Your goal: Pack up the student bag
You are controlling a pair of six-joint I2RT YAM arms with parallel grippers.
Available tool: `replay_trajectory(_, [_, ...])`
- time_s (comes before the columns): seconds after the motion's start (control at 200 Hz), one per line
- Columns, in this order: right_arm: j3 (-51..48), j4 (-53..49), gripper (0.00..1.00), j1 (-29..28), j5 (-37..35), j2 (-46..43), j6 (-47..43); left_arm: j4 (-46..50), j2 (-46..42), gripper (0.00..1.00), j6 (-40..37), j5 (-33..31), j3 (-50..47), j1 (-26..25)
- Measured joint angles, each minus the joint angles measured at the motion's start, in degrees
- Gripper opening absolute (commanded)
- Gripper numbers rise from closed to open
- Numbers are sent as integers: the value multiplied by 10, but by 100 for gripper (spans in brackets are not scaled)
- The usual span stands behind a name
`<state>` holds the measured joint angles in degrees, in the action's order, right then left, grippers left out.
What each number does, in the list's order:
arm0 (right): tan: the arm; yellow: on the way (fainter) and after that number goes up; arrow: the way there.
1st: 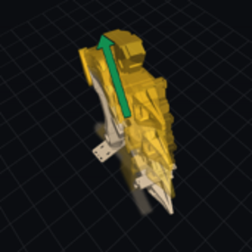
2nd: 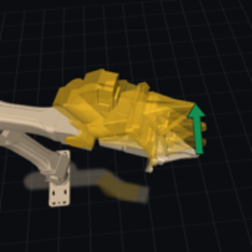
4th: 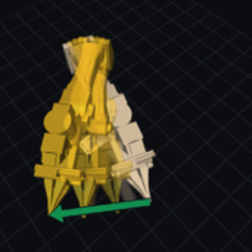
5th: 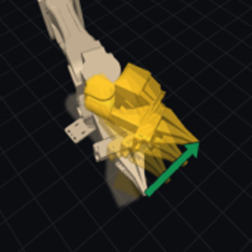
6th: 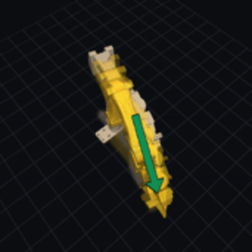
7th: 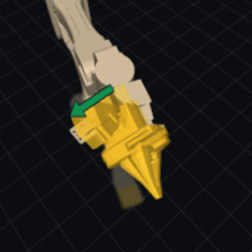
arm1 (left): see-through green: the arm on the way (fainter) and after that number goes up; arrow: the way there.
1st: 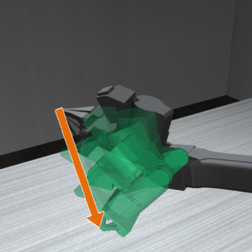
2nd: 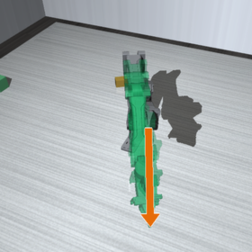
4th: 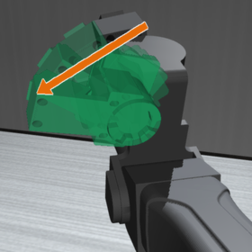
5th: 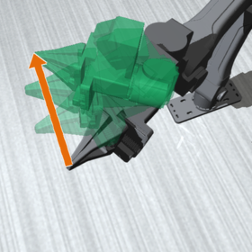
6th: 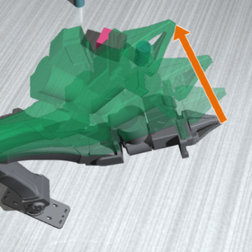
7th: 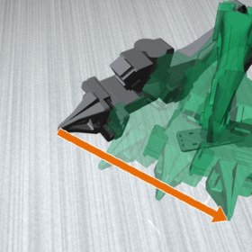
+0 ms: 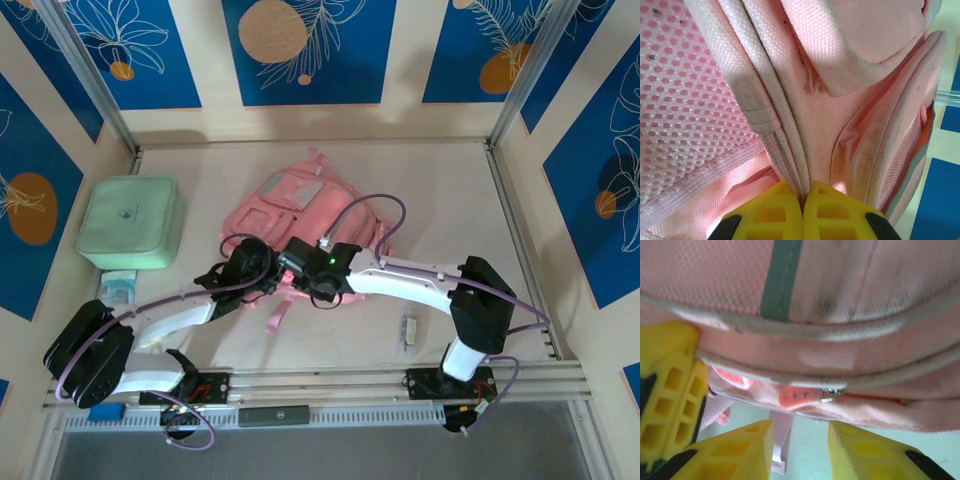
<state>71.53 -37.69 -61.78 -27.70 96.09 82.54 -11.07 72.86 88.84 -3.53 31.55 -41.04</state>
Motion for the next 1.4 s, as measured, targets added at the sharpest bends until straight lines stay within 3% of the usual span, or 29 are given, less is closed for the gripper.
replay_trajectory(0.455, [6,21,31,12,-20,50,32,0,0,0,3,-5,0,-2])
replay_trajectory(0.95, [29,-27,0,3,-44,68,8,0,-3,0,6,-15,0,-2])
replay_trajectory(1.191, [-17,-46,0,-7,-53,-3,-56,13,-26,0,-19,10,-2,24])
replay_trajectory(1.401, [-71,-67,0,28,-47,-79,-135,30,-36,0,-67,71,-5,79])
